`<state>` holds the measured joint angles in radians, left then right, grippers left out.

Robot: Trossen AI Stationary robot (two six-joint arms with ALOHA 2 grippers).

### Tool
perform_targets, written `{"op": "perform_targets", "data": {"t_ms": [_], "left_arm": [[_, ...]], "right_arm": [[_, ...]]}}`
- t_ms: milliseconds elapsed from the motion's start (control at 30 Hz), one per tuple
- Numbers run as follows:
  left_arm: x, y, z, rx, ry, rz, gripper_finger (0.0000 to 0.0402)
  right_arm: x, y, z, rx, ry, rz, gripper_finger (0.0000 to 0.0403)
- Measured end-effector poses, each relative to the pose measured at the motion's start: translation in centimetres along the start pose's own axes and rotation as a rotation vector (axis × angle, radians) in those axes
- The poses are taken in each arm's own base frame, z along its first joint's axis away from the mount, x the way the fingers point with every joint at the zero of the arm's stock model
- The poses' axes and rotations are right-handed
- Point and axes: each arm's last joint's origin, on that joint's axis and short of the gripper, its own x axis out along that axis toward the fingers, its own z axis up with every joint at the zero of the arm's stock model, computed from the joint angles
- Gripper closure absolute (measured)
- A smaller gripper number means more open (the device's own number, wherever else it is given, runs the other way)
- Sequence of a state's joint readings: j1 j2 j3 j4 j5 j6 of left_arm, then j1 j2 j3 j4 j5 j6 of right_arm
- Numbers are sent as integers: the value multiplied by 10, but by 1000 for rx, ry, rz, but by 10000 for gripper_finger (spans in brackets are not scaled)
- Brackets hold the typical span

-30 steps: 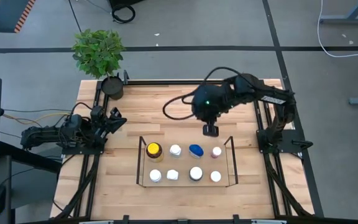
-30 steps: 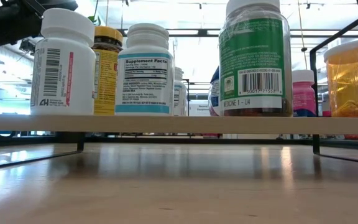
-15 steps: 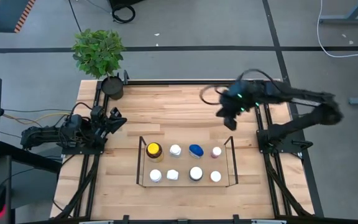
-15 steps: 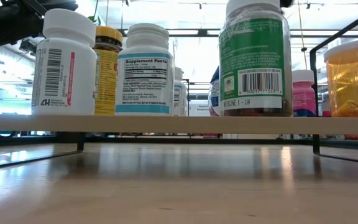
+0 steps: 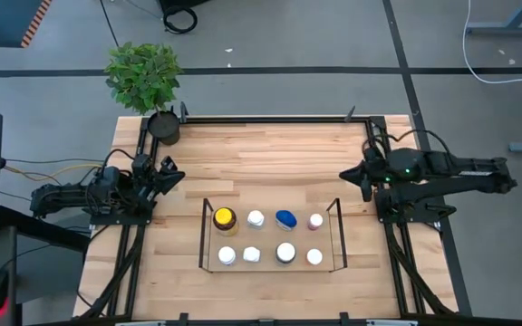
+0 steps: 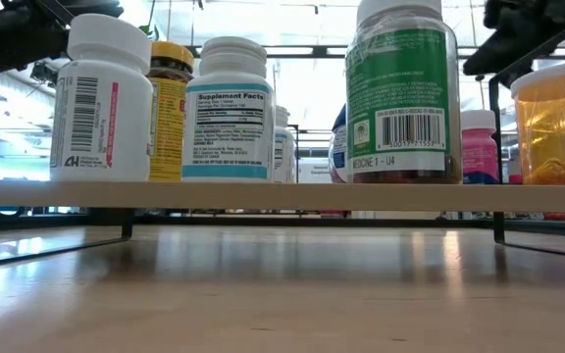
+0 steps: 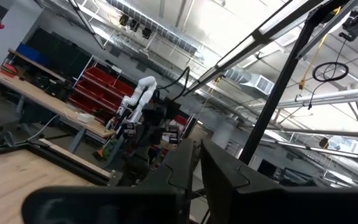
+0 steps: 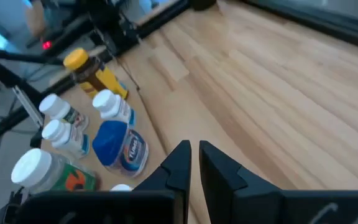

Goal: Pick and place medicine bottles onto shelf by color
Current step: Return to Home Position

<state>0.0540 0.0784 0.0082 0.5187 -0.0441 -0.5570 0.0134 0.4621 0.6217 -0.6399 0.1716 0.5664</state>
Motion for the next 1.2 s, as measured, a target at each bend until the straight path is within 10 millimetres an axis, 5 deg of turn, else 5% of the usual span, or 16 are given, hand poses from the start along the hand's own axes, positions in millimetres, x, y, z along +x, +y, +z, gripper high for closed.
{"op": "perform_targets", "data": {"t_ms": [367,700,933,1200], "left_arm": [[0,0,0,0,0,0,375],[0,0,0,0,0,0,365],[0,0,0,0,0,0,366],[0,0,0,0,1,0,372]], "right_arm": [[22,-30,-54,14,-105,29,364],[38,-32,-61,47,-365,153,364],[58,-43,-87,85,-357,224,370],[57,-40,-85,-19,-367,251,395]]}}
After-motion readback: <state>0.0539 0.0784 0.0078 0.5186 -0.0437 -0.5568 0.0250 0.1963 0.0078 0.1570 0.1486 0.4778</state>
